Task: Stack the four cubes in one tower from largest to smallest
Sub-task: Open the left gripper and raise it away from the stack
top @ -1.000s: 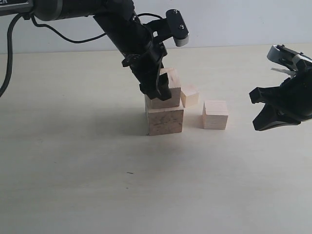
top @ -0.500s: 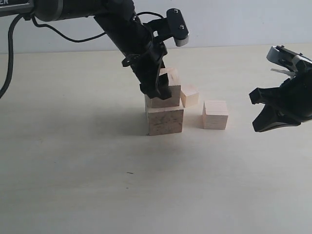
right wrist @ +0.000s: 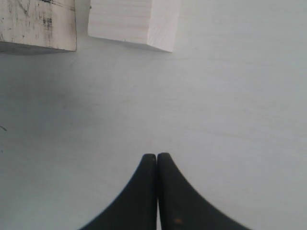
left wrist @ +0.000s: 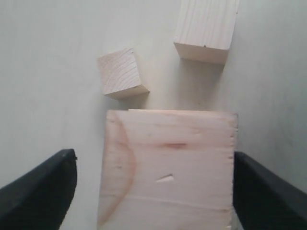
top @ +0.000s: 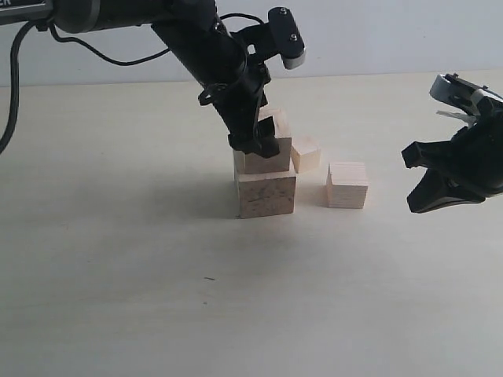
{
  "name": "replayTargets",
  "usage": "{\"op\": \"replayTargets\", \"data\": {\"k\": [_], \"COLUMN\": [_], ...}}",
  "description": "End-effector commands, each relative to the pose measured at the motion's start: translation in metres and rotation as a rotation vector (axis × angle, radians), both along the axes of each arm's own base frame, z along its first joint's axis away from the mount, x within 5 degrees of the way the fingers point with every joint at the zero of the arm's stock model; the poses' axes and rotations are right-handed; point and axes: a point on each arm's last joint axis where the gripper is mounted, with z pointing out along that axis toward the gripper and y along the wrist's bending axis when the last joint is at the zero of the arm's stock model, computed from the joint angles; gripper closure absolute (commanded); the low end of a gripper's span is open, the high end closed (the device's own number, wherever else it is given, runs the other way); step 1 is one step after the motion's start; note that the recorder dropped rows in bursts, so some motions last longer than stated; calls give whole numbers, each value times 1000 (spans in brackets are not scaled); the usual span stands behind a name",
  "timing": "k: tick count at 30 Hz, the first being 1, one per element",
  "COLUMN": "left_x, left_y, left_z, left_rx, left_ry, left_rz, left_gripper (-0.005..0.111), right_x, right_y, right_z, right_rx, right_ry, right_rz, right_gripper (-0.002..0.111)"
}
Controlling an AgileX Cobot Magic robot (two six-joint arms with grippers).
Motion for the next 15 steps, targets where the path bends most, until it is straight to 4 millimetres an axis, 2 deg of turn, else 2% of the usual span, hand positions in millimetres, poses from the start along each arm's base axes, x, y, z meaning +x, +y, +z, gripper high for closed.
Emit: {"op": "replayTargets", "data": {"k": [1,7,9,11,12,14,15], "left_x": [-3,-22,-30,-33,-34,-34,-33], "left_y": [5,18,23,29,32,41,44], "left_z": [27,72,86,96,99,106,108], "left_rx": [-22,-31,-45,-37,-22,4,-4], "left_ry": [-57,-78,-53,-41,-50,-67,-61], "left_rz": [9,-17,29,88,113,167,189], "left_gripper": [25,25,29,45,58,106,106], "right_x": [-2,-2,-1,-1,-1,0,1], "right_y": [1,1,2,2,2,4,6], "right_z": [2,2,3,3,3,4,5], "right_rx": [6,13,24,29,29,53,70], "right_ry": [-6,-7,-13,-17,-17,-25,-34], "right_rz": [2,-3,-6,-5,-5,-19,-9], "right_gripper": [108,108,108,108,108,108,108]}}
